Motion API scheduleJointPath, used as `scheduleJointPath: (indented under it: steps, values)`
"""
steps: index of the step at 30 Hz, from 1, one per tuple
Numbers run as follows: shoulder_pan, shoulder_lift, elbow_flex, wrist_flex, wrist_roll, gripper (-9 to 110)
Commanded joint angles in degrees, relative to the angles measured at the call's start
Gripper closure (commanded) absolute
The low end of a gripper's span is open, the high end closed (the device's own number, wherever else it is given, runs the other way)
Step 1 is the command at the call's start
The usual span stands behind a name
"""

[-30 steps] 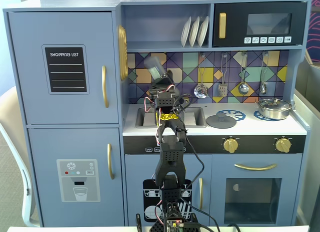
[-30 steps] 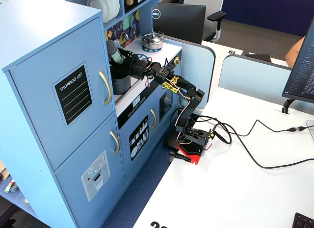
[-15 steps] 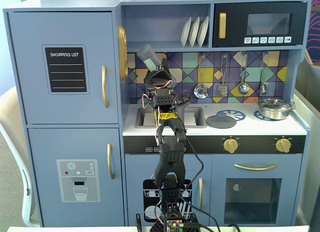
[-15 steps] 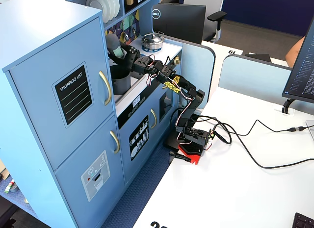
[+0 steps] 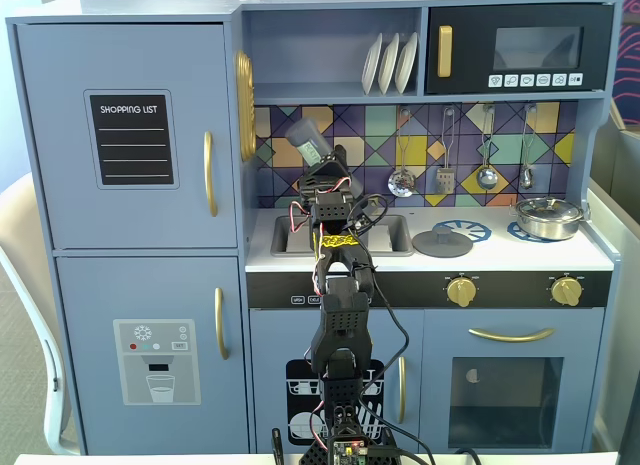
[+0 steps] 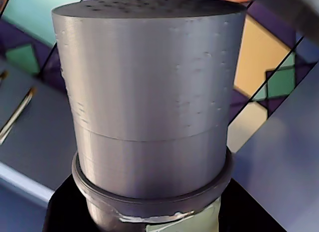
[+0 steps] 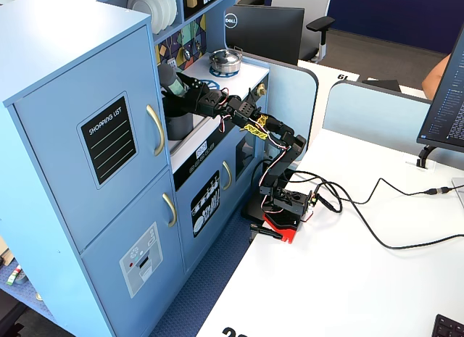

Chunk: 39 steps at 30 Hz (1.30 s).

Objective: Put salt in the gray recipient

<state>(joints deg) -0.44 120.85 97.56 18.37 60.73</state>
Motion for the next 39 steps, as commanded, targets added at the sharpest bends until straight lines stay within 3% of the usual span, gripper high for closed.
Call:
scheduleJointPath:
  steps: [1, 6, 12, 22, 31, 39]
  values:
    - [-2.2, 1.4, -6.6, -1.8, -1.7, 101]
    - [-3.1, -1.1, -13.8, -2.1, -4.5, 101]
    - [0.6, -0.4, -13.5, -2.9, -18.4, 101]
    - [19.4, 2.2, -12.7, -0.8, -60.5, 101]
    - [37.2, 1.4, -8.1, -12.0, -110.7, 101]
    - [48.9, -7.0, -5.2, -14.4, -134.6, 101]
